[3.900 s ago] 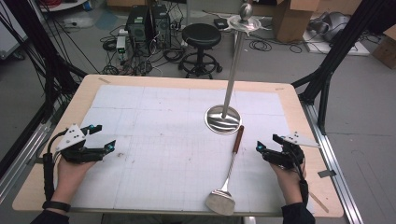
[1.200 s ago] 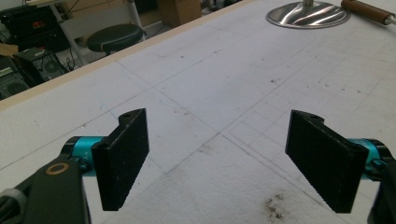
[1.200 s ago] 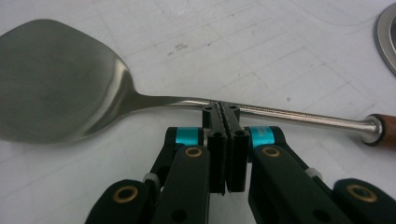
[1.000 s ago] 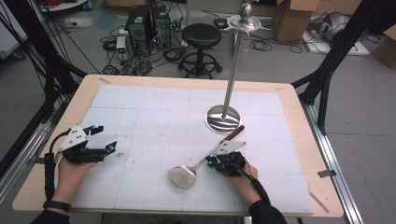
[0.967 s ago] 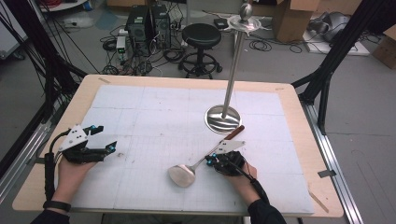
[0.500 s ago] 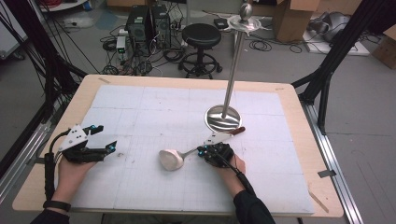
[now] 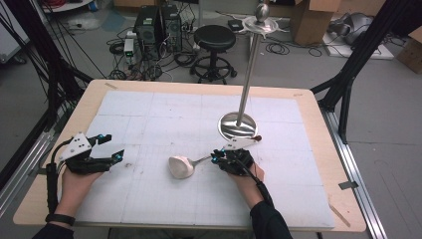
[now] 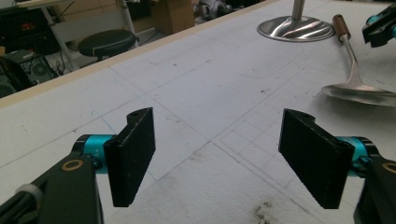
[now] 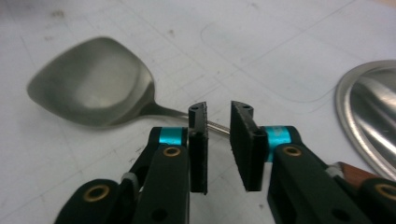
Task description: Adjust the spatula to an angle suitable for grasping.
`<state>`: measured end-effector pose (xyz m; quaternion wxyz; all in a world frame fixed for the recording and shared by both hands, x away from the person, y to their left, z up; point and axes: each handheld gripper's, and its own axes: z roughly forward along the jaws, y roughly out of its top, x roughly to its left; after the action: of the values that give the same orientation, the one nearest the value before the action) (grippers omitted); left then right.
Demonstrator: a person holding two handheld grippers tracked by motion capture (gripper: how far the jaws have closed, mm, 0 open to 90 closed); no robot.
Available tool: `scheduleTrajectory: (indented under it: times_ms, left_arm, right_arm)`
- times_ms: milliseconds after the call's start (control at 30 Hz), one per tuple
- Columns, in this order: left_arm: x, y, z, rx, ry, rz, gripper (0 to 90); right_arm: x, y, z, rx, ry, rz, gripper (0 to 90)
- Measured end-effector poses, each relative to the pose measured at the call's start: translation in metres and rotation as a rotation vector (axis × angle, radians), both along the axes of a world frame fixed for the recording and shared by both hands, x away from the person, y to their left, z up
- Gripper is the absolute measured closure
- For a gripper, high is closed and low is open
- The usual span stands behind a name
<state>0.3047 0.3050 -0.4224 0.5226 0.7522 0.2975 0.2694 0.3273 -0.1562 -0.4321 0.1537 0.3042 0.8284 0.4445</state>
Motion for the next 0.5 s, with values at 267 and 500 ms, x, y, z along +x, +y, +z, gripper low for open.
scheduleTrajectory:
  times_ms: [267, 500]
  left_arm:
    - [0.000, 0.000, 0.000, -0.010, -0.004, -0.001, 25.0]
    - [0.001, 0.001, 0.000, -0.017, -0.010, 0.001, 24.3]
  right_arm:
    - [-0.007, -0.037, 0.015, 0.044, -0.029, -0.016, 60.7]
    - [-0.013, -0.084, 0.023, 0.109, -0.043, -0.075, 47.4]
